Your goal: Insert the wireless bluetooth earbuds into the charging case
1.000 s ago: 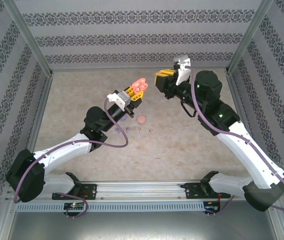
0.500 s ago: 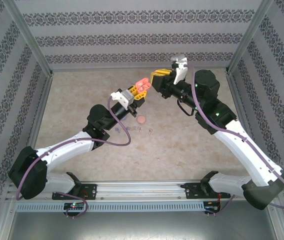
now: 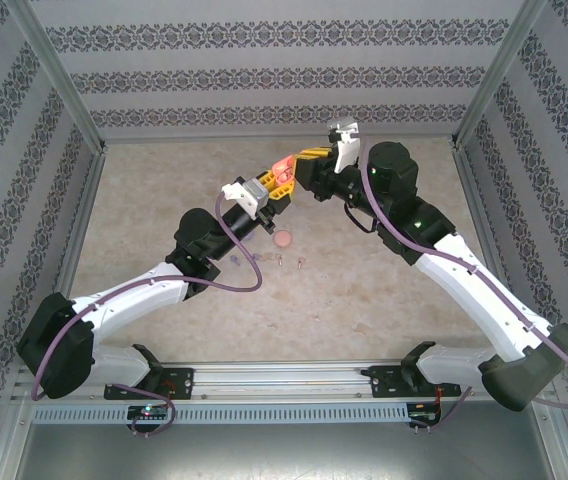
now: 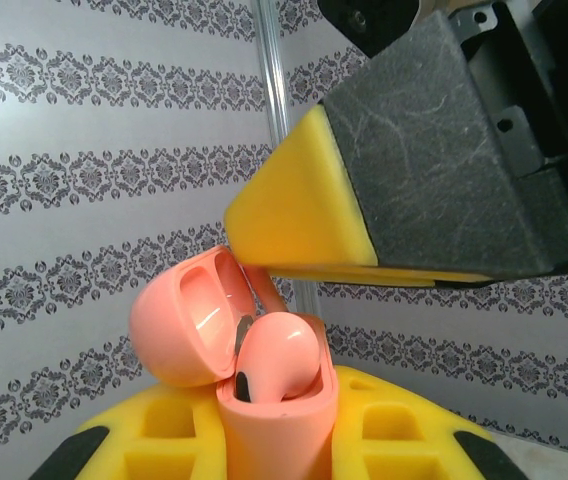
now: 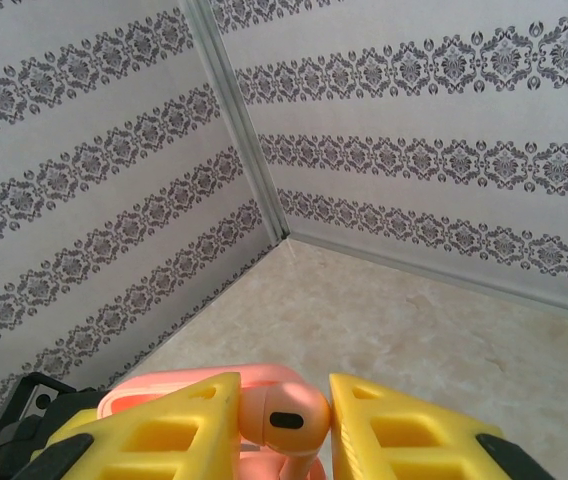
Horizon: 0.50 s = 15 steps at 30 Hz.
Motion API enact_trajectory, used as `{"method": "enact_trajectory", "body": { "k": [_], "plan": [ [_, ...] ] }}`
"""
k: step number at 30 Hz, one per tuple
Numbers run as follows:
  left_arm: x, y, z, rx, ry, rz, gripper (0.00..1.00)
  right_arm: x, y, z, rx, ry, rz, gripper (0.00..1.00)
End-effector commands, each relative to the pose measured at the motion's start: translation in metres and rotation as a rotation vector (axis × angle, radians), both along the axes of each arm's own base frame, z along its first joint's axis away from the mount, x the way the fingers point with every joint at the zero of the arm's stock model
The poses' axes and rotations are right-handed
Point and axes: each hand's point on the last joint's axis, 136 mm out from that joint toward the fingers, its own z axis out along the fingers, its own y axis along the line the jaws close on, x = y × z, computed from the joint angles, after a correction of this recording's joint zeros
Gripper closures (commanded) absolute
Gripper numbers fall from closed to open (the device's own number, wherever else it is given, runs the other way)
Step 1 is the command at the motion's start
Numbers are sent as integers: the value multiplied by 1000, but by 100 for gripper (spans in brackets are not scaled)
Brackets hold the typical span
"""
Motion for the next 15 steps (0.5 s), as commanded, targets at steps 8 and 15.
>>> {"method": "enact_trajectory", "body": {
  "k": [8,15],
  "plan": [
    [-9,-4,16,-27,-29,-32,100,5,6,-5,-1,-13,0,72],
    [-9,-3,17,-30,-31,-32,100,6,6,-14,-34,-15,-6,72]
  ]
}}
